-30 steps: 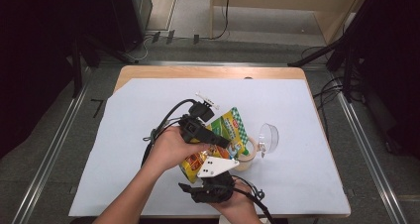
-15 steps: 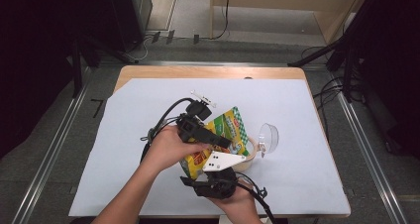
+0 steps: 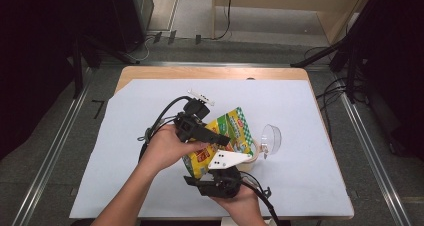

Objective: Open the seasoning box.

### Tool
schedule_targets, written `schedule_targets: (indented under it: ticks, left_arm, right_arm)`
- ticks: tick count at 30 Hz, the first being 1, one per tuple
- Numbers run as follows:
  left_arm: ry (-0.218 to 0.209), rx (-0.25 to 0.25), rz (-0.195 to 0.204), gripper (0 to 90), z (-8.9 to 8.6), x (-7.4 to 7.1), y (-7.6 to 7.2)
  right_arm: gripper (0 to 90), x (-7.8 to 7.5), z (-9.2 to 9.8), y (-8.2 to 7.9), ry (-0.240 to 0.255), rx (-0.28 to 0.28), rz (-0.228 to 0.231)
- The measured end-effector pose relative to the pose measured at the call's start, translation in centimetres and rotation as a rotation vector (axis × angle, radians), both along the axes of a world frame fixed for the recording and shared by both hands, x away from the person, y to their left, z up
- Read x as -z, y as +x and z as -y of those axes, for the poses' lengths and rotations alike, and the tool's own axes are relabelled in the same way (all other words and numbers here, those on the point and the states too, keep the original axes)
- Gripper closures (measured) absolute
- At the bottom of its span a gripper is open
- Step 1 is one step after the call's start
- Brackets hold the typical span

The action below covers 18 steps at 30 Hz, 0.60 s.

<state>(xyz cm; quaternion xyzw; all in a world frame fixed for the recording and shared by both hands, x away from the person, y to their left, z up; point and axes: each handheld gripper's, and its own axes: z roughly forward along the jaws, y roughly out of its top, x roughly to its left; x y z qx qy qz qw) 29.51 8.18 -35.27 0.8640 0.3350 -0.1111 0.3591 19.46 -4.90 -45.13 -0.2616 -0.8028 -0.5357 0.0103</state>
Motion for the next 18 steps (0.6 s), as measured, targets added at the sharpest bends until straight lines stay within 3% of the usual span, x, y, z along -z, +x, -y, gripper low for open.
schedule_targets:
  ticks: [3,6,9,14,18]
  left_arm:
    - [0.035,-0.001,0.001,73.3,0.2,0.1,0.0]
    - [0.044,-0.013,-0.009,79.0,0.4,0.1,0.1]
    - [0.060,-0.015,-0.009,79.7,0.6,-0.4,0.2]
    - [0.059,-0.020,-0.051,78.6,0.9,-0.9,1.1]
    - [0.041,-0.013,-0.062,76.3,1.3,-0.8,1.5]
  right_arm:
    - [58.9,0.1,-0.3,-0.1,-0.022,-0.030,0.011]
    - [55.8,0.1,-0.6,-0.3,-0.066,-0.049,0.044]
    - [57.1,-0.3,-0.9,-0.2,-0.076,-0.068,0.047]
    - [61.4,-1.4,-1.4,-0.1,-0.134,-0.086,0.110]
    - [65.0,-1.6,-1.2,0.4,-0.133,-0.066,0.096]
